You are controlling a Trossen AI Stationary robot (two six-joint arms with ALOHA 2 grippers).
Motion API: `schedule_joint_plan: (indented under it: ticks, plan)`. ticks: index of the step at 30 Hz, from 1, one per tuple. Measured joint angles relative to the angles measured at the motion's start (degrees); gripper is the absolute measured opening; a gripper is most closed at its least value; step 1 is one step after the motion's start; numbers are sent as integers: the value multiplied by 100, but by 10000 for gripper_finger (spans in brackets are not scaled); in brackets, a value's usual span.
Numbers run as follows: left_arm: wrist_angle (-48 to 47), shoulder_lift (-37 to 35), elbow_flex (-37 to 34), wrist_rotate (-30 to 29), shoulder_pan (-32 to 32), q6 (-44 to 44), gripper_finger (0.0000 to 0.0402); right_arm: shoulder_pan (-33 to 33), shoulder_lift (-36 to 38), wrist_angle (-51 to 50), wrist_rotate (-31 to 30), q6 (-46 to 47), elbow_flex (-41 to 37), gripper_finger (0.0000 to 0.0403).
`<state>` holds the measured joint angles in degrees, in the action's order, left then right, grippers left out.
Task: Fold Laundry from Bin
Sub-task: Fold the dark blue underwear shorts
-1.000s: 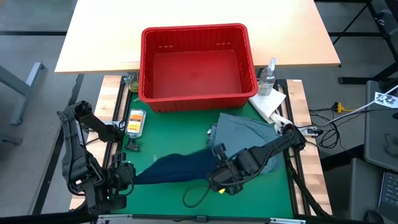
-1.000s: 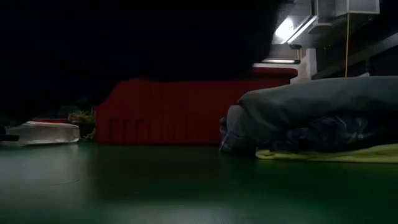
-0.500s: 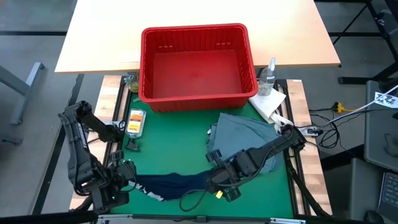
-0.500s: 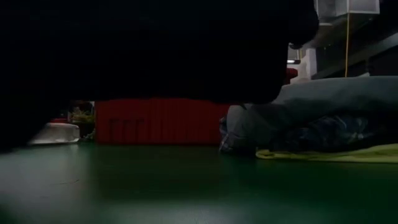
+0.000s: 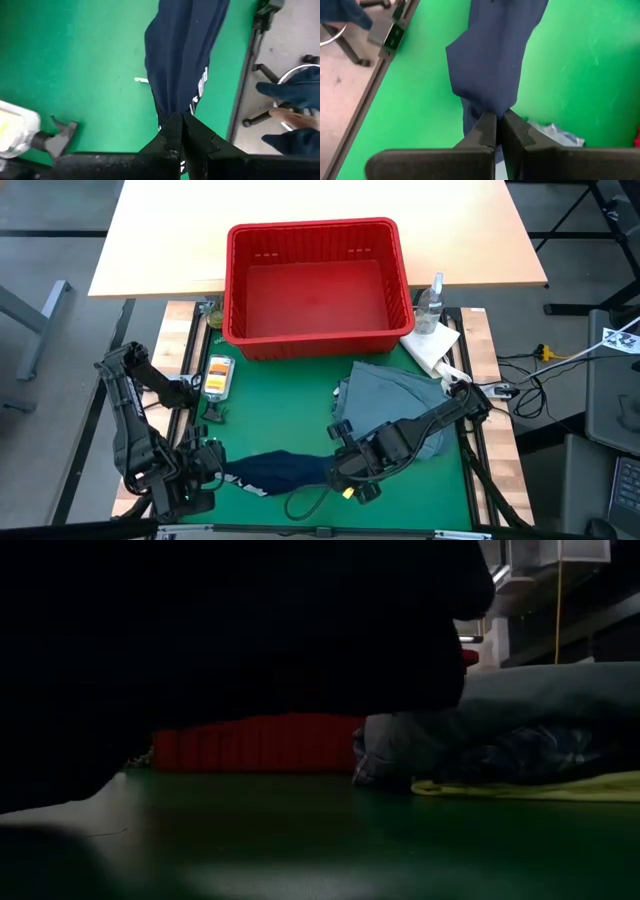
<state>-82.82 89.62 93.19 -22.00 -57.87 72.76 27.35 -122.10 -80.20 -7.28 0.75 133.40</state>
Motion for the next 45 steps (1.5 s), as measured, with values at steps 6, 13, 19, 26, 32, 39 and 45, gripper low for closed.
schedule_joint_plan:
  ticks: [6,13,19,26,32,39,45]
  plan:
    - [148,2,-2,-277,-2,-32,0,-2,0,-278,28,0,0,10]
    - [125,4,-2,-1026,61,-543,39,0,0,-269,29,0,0,10]
    - [95,3,-1,-1013,369,-546,121,-2,0,-287,29,0,0,10]
    - [389,25,-2,175,527,485,161,-128,-2,-719,-102,49,0,10]
    - [2788,316,-550,-1011,-30,1237,150,-252,-2,-884,-124,24,0,10]
    - [7173,1092,-1957,-2072,-175,1509,133,-264,-2,-837,-115,-198,0,10]
    - [8882,1945,-2415,-1918,70,1900,125,-262,-2,-785,-113,-305,2,10]
